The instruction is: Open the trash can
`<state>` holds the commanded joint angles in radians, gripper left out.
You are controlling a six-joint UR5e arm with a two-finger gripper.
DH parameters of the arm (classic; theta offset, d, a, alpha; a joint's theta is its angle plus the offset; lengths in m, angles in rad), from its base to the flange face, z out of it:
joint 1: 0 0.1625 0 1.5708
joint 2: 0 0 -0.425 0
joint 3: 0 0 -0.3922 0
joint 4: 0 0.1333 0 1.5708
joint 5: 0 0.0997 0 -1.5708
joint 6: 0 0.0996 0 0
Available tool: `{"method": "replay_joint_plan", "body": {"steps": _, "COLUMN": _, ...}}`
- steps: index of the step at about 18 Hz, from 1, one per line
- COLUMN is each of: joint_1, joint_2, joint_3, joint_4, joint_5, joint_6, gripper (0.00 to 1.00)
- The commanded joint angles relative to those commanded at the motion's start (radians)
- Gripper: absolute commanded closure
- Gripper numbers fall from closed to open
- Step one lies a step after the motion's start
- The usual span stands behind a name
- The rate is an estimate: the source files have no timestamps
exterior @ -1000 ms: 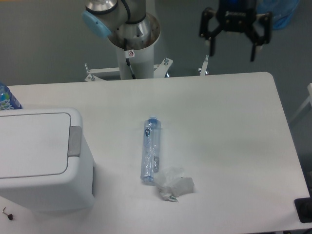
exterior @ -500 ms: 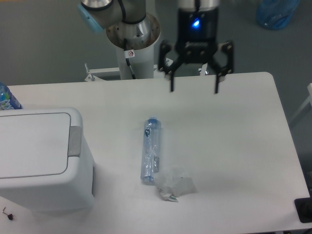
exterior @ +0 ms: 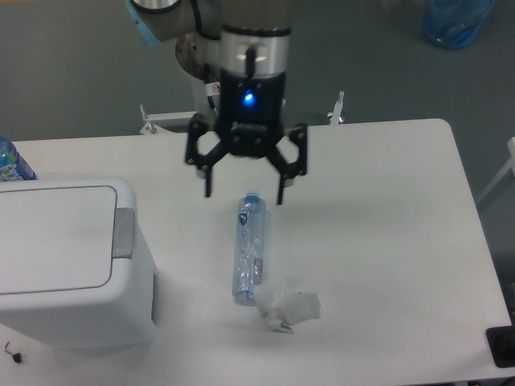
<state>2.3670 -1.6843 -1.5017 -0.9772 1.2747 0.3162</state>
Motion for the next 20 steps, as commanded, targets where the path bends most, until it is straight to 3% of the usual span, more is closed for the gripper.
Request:
{"method": "replay_joint_plan", "body": {"steps": 7, "joint_1": -0.071, "joint_2": -0.018, "joint_3": -0.014, "joint_4": 0.000, "joint_5": 0.000, "joint_6": -0.037, "gripper": 0.00}}
{"method": "replay_joint_plan", "body": {"steps": 20, "joint_1": -0.103, "joint_2": -0.049, "joint_3": -0.015, "joint_4": 0.002, "joint_5": 0.002, "joint_6": -0.037, "gripper": 0.00}}
